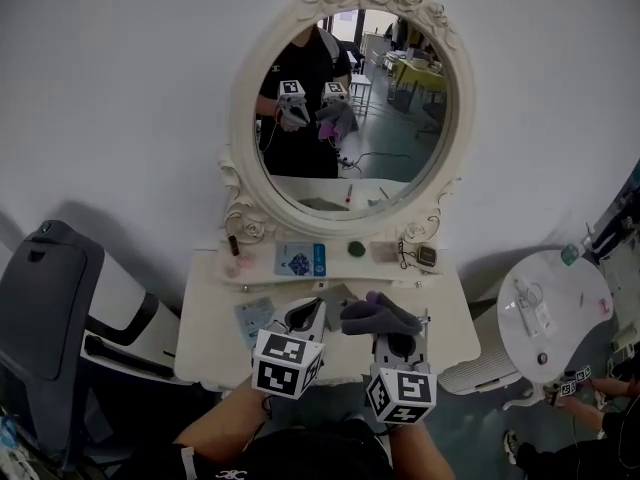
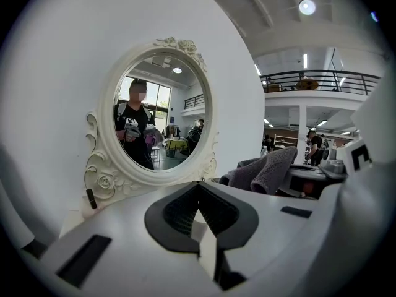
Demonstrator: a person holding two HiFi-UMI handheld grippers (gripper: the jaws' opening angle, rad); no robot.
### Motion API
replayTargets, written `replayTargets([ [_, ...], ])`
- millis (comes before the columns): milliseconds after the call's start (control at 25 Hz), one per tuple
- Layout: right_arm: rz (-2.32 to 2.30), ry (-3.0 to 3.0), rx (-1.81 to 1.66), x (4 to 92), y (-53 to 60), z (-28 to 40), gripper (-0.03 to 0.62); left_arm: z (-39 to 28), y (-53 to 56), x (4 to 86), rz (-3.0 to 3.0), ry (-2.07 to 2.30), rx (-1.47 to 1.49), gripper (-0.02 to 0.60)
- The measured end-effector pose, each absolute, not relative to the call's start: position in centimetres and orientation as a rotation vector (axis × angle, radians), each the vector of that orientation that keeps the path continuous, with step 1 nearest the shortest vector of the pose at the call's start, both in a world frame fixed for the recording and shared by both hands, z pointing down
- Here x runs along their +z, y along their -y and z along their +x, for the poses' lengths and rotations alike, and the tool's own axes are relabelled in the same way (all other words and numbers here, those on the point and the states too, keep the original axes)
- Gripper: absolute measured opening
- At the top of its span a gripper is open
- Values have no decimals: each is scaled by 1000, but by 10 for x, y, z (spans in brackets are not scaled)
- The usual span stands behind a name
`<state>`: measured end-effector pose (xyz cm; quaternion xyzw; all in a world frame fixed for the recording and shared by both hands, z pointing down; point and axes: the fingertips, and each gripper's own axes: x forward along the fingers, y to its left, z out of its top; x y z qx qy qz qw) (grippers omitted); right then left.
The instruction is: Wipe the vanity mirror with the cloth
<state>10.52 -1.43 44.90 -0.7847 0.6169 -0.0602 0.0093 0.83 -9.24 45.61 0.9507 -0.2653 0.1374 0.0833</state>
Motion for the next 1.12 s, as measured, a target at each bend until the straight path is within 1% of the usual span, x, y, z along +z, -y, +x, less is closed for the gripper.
replayTargets([
  [240, -2416, -1959, -172, 449, 45, 124, 46, 26, 117, 459, 2821, 824, 426, 6],
  [600, -2289, -2089, -5, 405, 113, 169, 46, 58, 169, 438, 2773, 1008, 365, 6],
  [840, -2241, -2143, 84, 386, 151, 218, 46, 85, 185, 440, 2732, 1110, 393, 6],
  [960, -2214, -2154, 151, 365, 169, 242, 46, 90, 193, 442, 2698, 1174, 407, 6],
  [1120, -2166, -2163, 354, 315, 195, 269, 46, 91, 201, 445, 2636, 1259, 407, 6],
])
